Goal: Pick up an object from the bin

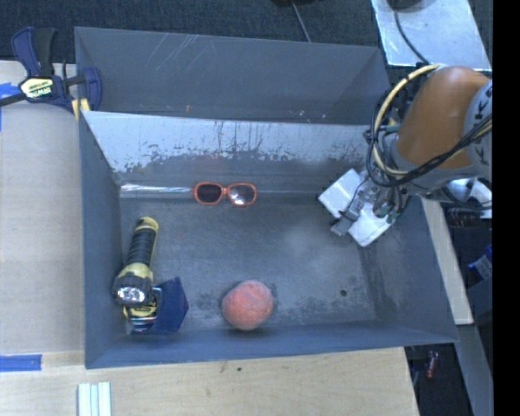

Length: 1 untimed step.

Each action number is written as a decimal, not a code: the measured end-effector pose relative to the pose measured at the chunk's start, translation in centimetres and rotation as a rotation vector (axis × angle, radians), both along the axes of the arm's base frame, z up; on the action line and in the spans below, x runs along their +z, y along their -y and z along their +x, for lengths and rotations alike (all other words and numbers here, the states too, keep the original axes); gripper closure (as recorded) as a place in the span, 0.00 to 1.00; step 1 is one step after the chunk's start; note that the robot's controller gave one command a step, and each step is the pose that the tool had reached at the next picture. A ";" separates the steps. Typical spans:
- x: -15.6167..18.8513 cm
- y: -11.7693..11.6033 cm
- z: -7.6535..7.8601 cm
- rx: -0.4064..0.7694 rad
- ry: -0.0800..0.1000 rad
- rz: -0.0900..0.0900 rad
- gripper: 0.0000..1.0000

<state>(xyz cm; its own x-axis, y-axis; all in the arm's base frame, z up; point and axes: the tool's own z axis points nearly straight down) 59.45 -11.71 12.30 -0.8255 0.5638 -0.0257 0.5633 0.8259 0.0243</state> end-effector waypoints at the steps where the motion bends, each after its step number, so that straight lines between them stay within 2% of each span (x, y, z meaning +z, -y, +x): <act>1: 1.7 0.0 0.0 0.001 0.001 0.000 1.00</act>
Offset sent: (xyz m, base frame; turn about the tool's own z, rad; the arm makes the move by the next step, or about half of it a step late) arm 0.0000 -0.0003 0.0531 -0.0008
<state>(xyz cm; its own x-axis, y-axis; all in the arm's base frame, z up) 59.45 -11.76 13.97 -0.8258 0.5633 -0.0267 0.5628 0.8263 0.0245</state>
